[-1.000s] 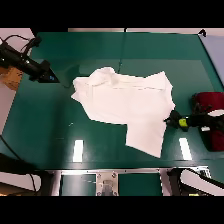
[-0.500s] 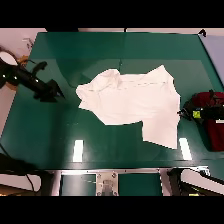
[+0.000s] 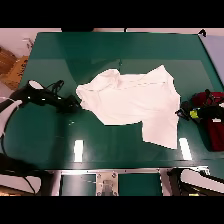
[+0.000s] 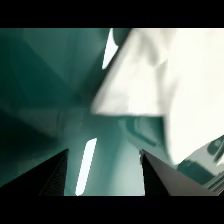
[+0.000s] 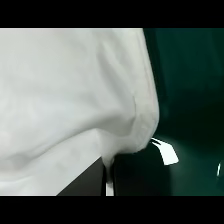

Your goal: Fold the shirts.

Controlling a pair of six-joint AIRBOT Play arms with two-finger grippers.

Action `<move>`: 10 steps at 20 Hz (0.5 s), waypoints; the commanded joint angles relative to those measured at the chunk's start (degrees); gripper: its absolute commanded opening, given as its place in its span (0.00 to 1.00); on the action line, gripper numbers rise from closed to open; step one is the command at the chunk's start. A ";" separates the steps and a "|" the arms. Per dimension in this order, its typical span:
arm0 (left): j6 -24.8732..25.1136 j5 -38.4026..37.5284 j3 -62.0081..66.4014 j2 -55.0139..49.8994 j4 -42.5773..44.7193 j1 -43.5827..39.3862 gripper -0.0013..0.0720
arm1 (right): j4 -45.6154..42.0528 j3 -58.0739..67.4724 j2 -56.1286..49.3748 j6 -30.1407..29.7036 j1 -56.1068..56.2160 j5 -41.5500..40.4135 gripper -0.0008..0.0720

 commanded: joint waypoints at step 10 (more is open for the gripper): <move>2.69 16.02 -1.53 -2.58 -1.55 -4.66 0.05 | 0.00 0.04 -0.07 -0.98 0.15 -0.22 0.04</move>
